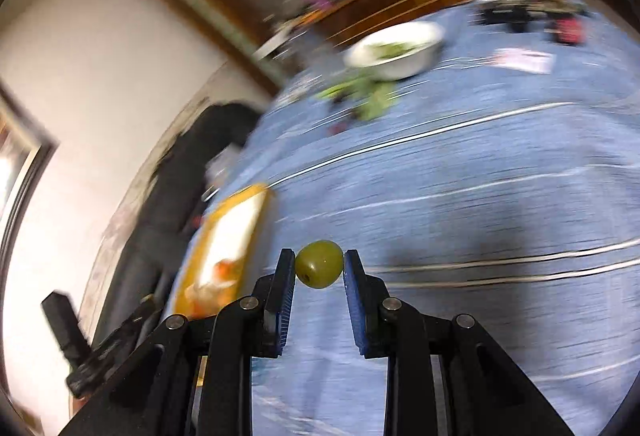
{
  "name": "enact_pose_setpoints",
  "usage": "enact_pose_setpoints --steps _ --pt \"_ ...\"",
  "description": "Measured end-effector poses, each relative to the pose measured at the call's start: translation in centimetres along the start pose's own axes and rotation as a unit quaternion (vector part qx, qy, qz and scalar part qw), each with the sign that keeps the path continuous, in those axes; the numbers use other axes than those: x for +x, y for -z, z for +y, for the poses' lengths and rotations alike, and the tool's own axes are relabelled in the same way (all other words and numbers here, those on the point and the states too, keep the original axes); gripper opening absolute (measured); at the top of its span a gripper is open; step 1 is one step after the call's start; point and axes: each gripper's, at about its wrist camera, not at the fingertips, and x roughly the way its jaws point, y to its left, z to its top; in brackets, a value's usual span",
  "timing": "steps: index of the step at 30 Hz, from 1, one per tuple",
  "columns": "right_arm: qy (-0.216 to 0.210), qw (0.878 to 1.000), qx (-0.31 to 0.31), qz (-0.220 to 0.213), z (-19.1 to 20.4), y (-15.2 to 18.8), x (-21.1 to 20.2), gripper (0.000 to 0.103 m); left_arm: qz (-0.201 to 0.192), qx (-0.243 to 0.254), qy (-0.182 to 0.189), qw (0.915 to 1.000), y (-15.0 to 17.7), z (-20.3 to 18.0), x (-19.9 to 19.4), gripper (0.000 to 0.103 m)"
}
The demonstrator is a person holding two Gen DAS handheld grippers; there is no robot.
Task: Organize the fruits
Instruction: 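Carry both green grapes into the foam tray and release them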
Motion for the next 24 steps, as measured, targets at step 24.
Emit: enact_pose_setpoints --steps 24 --pt "0.056 0.975 -0.191 0.096 15.7 7.4 13.3 0.049 0.029 -0.069 0.028 0.9968 2.2 6.0 2.4 0.065"
